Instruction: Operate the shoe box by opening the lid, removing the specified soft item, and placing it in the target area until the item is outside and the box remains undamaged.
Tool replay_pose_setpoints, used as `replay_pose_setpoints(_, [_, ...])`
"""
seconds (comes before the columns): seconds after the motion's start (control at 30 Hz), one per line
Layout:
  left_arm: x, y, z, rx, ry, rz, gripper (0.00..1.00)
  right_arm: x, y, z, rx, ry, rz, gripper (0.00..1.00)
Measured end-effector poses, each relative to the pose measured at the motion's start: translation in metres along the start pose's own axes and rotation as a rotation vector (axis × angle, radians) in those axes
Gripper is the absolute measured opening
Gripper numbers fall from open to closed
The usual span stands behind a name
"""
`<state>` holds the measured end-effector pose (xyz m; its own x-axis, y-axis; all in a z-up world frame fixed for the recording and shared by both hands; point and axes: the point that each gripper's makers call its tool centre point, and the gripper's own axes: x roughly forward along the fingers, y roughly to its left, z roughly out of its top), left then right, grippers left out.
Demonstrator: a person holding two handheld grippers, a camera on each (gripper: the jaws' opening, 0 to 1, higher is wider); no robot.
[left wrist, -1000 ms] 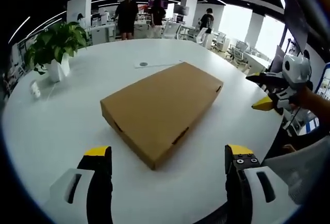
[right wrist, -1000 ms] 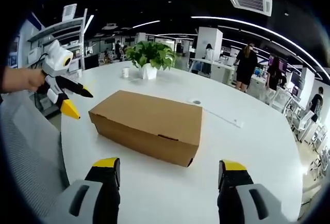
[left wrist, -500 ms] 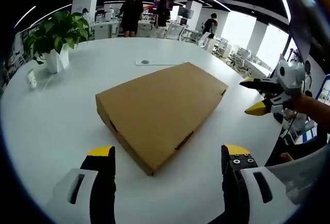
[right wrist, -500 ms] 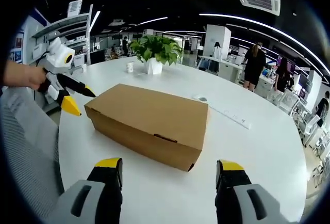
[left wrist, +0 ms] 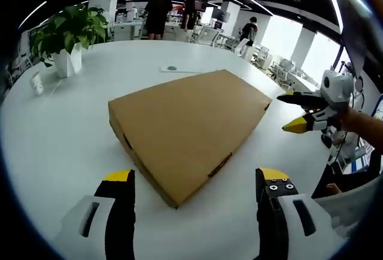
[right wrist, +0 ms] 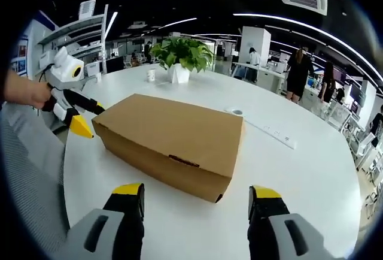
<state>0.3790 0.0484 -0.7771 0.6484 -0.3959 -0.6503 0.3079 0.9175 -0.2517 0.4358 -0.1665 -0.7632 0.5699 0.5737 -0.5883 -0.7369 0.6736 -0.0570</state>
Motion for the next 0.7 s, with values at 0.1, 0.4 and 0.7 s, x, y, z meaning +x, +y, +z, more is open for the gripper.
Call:
replay_pose_setpoints(0.1, [0.003, 0.000, -0.001, -0.010, -0.002, 0.002, 0.85, 0.003, -0.001, 0.001, 0.000, -0.004, 0.002, 0.68])
replay_pose_setpoints(0.4, [0.011, -0.002, -0.003, -0.019, -0.001, 0.006, 0.85, 0.015, -0.002, 0.005, -0.003, -0.008, 0.023, 0.66])
replay_pose_setpoints(0.7, [0.013, 0.003, 0.001, -0.027, -0.024, 0.029, 0.84, 0.032, -0.006, -0.001, -0.014, 0.011, 0.046, 0.62])
